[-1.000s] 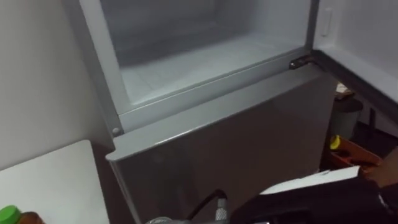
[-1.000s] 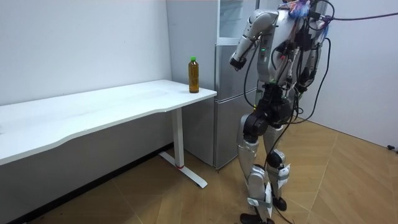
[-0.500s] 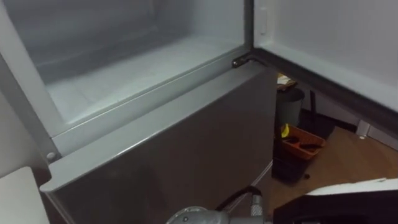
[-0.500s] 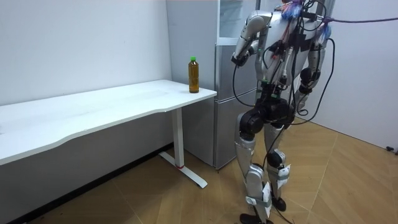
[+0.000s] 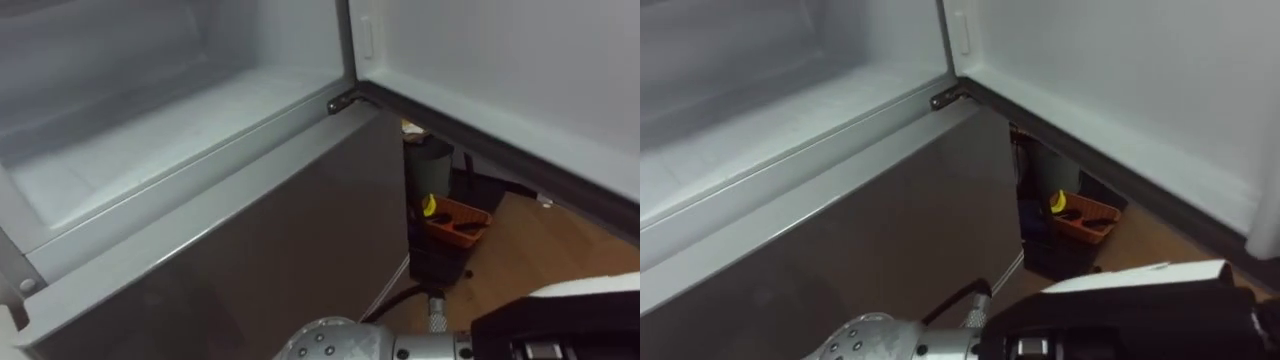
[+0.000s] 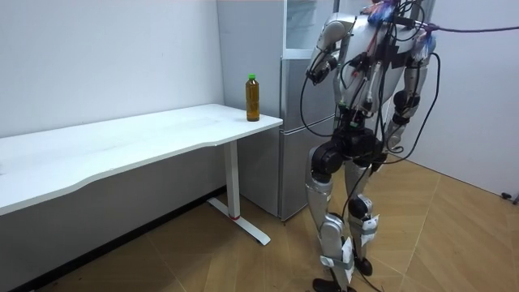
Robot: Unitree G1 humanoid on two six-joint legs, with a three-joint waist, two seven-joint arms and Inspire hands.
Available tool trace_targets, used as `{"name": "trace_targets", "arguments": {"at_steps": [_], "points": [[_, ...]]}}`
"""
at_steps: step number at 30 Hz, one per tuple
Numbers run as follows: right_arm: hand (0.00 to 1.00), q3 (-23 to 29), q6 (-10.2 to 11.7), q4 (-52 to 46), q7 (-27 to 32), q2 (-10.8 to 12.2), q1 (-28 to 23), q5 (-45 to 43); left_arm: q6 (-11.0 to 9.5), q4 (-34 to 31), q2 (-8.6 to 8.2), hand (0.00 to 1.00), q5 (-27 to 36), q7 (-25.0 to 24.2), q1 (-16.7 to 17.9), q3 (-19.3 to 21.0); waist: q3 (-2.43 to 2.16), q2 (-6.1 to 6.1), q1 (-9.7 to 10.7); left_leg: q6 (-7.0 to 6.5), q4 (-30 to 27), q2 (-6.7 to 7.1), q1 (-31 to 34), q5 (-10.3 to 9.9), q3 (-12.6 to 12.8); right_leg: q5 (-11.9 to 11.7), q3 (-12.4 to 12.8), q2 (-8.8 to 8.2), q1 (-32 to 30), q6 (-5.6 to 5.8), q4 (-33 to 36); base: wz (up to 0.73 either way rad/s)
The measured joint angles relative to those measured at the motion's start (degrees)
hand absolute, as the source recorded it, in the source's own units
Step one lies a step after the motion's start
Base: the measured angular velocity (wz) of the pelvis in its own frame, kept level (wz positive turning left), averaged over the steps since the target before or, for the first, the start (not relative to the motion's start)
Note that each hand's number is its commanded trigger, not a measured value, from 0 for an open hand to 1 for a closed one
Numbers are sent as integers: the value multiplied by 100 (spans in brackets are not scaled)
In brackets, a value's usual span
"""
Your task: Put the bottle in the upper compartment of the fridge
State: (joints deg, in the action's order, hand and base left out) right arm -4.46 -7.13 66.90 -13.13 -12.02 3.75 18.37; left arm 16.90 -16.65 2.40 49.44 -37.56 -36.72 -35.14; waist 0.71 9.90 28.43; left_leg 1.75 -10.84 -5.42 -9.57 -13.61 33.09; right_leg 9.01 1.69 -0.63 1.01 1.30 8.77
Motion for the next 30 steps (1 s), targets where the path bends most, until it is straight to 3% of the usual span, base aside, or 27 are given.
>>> {"name": "trace_targets", "arguments": {"at_steps": [6,12,17,19,26,30], "points": [[0,25,0,6,-14,26,0,125,66,-1,-177,0,435,62,-21,1,0,-1,175,0,-5,-11,-4,0,154,-6,20,6,-83,-6,14,-9],[0,125,-5,44,-12,27,-45,325,71,256,-225,0,1090,206,-413,2,13,-18,353,63,-10,-78,-64,-37,436,-24,236,93,-140,-29,85,-22],[0,129,-52,132,-10,-68,-54,332,70,399,-246,0,1282,339,-418,1,34,-46,594,119,-12,-126,-112,-71,538,-44,305,170,-176,-61,104,-21],[0,125,-63,190,-19,-127,-84,328,70,439,-246,0,1288,350,-418,0,45,-61,603,169,-22,-160,-100,-100,633,-55,307,185,-209,-78,105,-18],[0,121,-173,195,-12,-222,-178,333,74,615,-244,0,1305,334,-418,1,59,-69,550,170,-46,-175,-73,-101,603,-60,276,192,-207,-85,98,1],[0,109,-166,192,137,-221,-211,379,79,606,-116,0,1295,333,-418,3,61,-59,411,169,-16,-175,-12,-100,479,-60,132,173,-197,-85,98,18]]}}
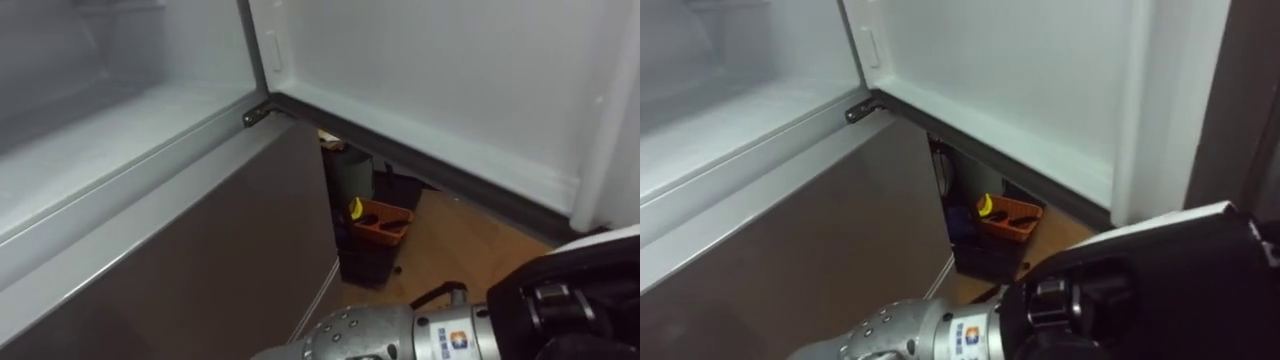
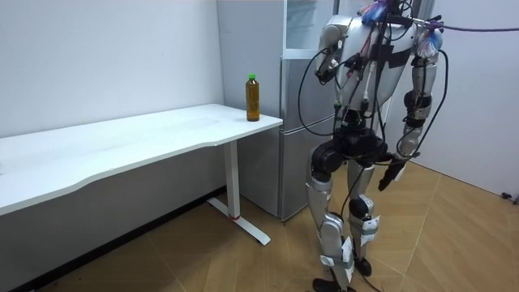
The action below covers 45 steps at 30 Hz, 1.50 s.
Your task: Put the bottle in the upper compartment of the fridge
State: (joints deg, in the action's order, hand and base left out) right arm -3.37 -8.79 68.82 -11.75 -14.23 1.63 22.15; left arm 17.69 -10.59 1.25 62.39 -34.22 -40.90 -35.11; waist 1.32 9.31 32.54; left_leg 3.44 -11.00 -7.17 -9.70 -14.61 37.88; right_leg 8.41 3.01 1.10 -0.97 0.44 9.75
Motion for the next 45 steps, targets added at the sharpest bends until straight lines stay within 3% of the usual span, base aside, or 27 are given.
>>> {"name": "trace_targets", "arguments": {"at_steps": [2,6,10,14,19,23,25,31,33,38,41,45], "points": [[0,2,17,0,83,25,-7,12,0,0,82,0,-9,-4,0,0,0,0,-22,0,39,2,41,0,-235,0,-184,-2,25,0,1,49],[0,-6,134,-18,130,43,-70,17,-1,-42,215,0,-3,-14,4,10,5,-8,-324,0,67,7,146,0,-668,1,-558,-94,96,0,-8,49],[0,-48,221,-21,247,47,-62,68,-4,-354,434,0,-8,-27,60,47,26,-40,-742,-8,69,79,326,5,-1118,8,-1013,-164,130,3,-30,57],[0,-59,306,3,324,56,-77,21,-4,-560,526,0,-8,-30,74,279,28,-112,-1105,-95,86,152,409,86,-1324,18,-1269,-258,171,20,-13,47],[0,-111,349,34,467,38,-134,24,-28,-1014,678,0,-12,-16,110,695,2,-151,-1542,-137,72,200,459,140,-1593,25,-1450,-309,221,33,-18,24],[0,-159,389,-18,501,41,-221,5,-31,-1359,862,0,-12,128,259,958,-59,-135,-1737,-132,43,200,536,153,-1720,25,-1573,-320,222,31,-15,15],[0,-168,384,-23,520,105,-248,9,-31,-1613,988,0,-13,205,410,1212,-101,-191,-1818,-117,64,201,538,183,-1843,31,-1657,-317,256,21,-20,20],[0,-167,383,-29,539,180,-351,-45,-49,-1930,1325,0,-14,291,604,1680,-127,-360,-2098,-113,57,216,507,186,-2062,31,-1741,-318,426,21,-105,17],[0,-170,394,-92,549,196,-433,-50,-54,-2024,1362,0,-23,349,760,1812,-127,-388,-2208,-113,45,219,514,186,-2093,32,-1749,-318,469,21,-114,10],[0,-115,444,-258,692,214,-613,-205,-61,-2464,1412,0,-240,606,1122,2552,-143,-381,-2552,-117,27,225,509,190,-2106,35,-1755,-321,498,22,-123,1],[0,102,434,-349,676,272,-745,-351,-132,-2622,1487,0,-484,937,1286,3274,-153,-370,-2813,-117,27,235,514,210,-2150,47,-1827,-333,503,16,-120,10],[0,276,453,-481,736,337,-976,-368,-272,-2654,1536,0,-1156,1363,1801,4155,-153,-393,-3102,-134,36,295,548,257,-2391,90,-2041,-393,559,35,-111,28]]}}
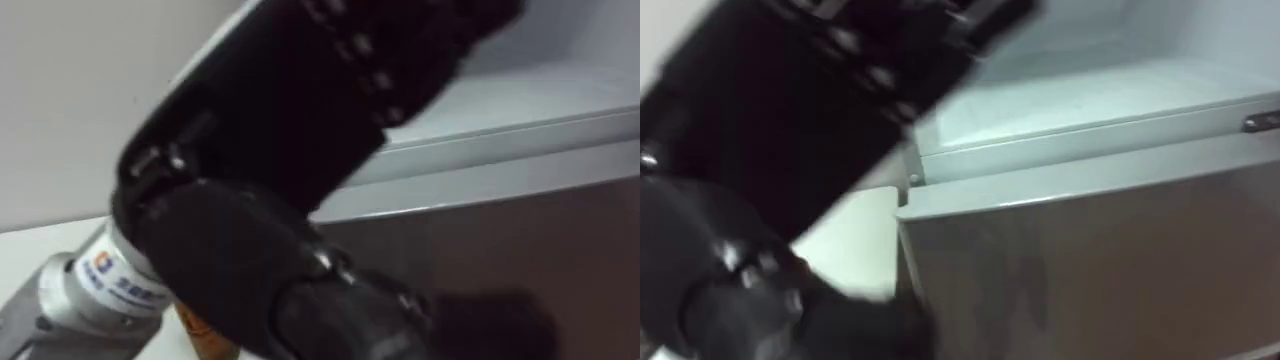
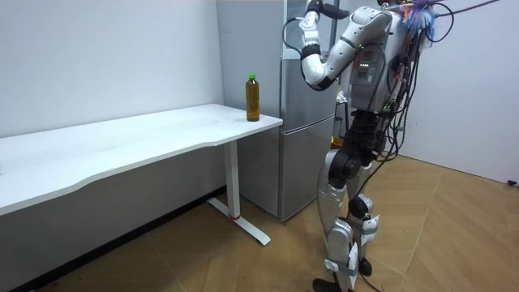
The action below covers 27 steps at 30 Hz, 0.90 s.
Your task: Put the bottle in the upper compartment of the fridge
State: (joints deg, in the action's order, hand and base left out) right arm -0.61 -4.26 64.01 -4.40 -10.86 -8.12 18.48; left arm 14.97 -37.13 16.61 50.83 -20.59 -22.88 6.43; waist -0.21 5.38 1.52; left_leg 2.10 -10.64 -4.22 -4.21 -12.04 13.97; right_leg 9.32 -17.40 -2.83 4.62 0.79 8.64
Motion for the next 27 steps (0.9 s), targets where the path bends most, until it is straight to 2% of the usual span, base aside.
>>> {"name": "trace_targets", "arguments": {"at_steps": [2,4,5,7,10,13,18,20,22,24,25,27], "points": [[0,76,-3,-27,8,30,-91,-2,-8,-3,0,0,-235,109,229,399,-13,-35,-187,-3,-7,12,40,2,-53,25,-35,-5,25,7,-2,24],[0,77,5,-55,25,101,-203,-2,-71,-4,-2,0,-329,319,425,851,-60,-100,-382,0,-27,20,55,5,-165,49,-162,-11,58,6,-9,26],[0,81,13,-68,25,127,-218,-4,-115,-4,-4,0,-326,383,459,971,-66,-117,-419,3,-24,20,62,7,-194,53,-184,-11,66,5,-11,25],[0,139,60,-220,12,192,-347,-136,-320,-4,-39,0,-401,569,657,1470,-63,-180,-625,7,-24,26,61,9,-268,64,-277,-15,112,8,-16,18],[0,245,51,-280,7,199,-446,-192,-416,18,-42,0,-417,888,879,2040,-60,-174,-765,5,-24,81,59,10,-370,94,-331,-59,167,41,-18,20],[0,242,35,-372,12,240,-516,-202,-550,31,-42,0,-396,1143,1161,2417,-49,-171,-888,-2,-22,118,50,13,-463,109,-343,-91,223,66,-5,15],[0,319,-49,-525,49,263,-603,-336,-628,415,-61,0,-314,1656,1654,2831,-32,-154,-979,-46,-21,199,53,40,-669,144,-345,-137,298,115,-2,20],[0,354,-65,-527,39,269,-596,-389,-628,524,-95,0,-437,1892,1881,2949,-9,-170,-971,-47,-33,206,58,40,-698,149,-338,-138,318,121,-7,15],[0,435,-77,-586,2,292,-661,-369,-654,579,-245,0,-560,2193,2207,3146,24,-208,-978,-49,-66,240,60,39,-758,206,-323,-155,343,120,-10,14],[0,480,-73,-671,3,324,-724,-364,-710,728,-303,0,-677,2416,2458,3185,22,-192,-971,-49,-79,255,52,39,-788,232,-323,-164,353,124,-7,12],[0,517,-79,-668,2,331,-721,-364,-764,861,-387,0,-790,2539,2599,3185,7,-184,-975,-49,-84,260,53,39,-795,234,-322,-168,357,126,-2,8],[0,531,-78,-666,2,337,-720,-364,-785,1003,-527,0,-928,2730,2785,3178,5,-165,-975,-56,-88,271,58,43,-806,235,-321,-175,358,128,1,5]]}}
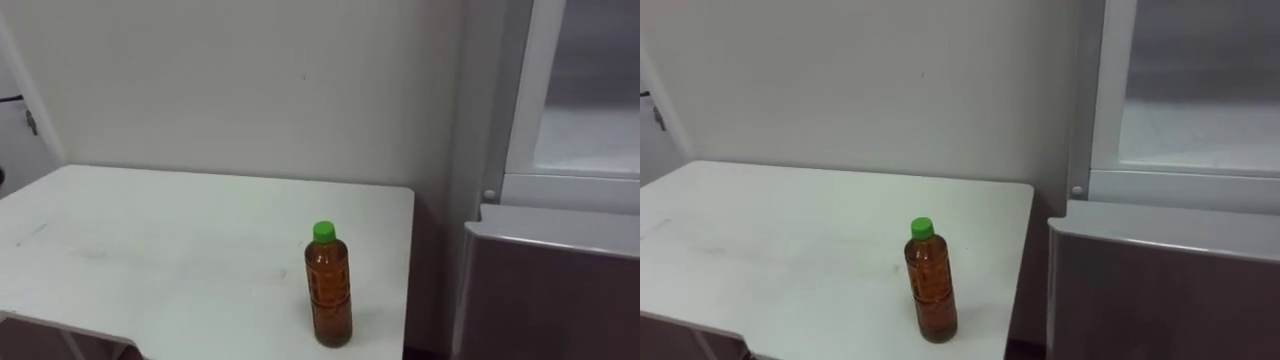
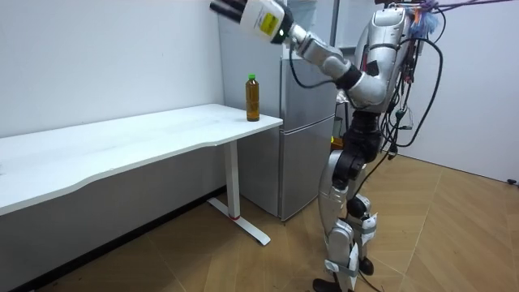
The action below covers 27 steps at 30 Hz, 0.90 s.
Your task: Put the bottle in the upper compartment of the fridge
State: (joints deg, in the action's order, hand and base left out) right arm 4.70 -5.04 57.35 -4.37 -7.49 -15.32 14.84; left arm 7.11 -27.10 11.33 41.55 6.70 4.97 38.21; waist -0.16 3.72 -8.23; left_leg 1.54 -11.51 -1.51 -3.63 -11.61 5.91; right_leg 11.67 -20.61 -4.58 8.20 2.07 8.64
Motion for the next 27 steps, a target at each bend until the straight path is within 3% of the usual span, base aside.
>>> {"name": "trace_targets", "arguments": {"at_steps": [5,9,10,13,16,19,22,27], "points": [[0,-1,4,15,1,5,0,66,-95,508,-176,0,-99,296,594,-100,-24,9,19,-5,9,18,-32,3,-5,8,-5,-22,32,14,5,0],[0,-8,9,25,3,17,13,36,-131,1443,-265,0,-49,569,880,-279,12,-93,29,-5,25,35,-92,3,-4,34,5,-36,86,29,-1,0],[0,-8,15,29,7,15,8,45,-257,1796,-306,0,-43,667,950,-387,18,-106,62,-5,25,37,-87,3,-3,34,6,-38,90,31,-3,0],[0,-24,15,13,-1,22,18,46,-273,2558,-388,0,90,931,1132,-703,1,-136,62,-5,31,35,-94,2,12,36,23,-36,84,31,0,0],[0,-14,23,21,-28,25,28,-139,-287,3351,-523,0,35,1027,1137,-1054,4,-192,66,-5,42,34,-94,2,7,36,14,-34,86,30,0,0],[0,0,79,22,-53,19,57,-218,-372,4213,-533,0,38,1033,1133,-1430,-7,-272,140,-10,43,33,-95,-2,9,36,12,-34,91,30,1,0],[0,9,140,48,-134,16,70,-287,-417,5100,-547,0,42,936,1116,-1755,-4,-283,220,-42,62,27,-95,-28,20,36,21,-28,99,31,4,-1],[0,57,182,77,-231,15,60,-218,-515,6048,-565,0,-4,621,1168,-2240,3,-283,302,-46,165,14,-205,-37,144,35,112,-23,102,33,13,-11]]}}
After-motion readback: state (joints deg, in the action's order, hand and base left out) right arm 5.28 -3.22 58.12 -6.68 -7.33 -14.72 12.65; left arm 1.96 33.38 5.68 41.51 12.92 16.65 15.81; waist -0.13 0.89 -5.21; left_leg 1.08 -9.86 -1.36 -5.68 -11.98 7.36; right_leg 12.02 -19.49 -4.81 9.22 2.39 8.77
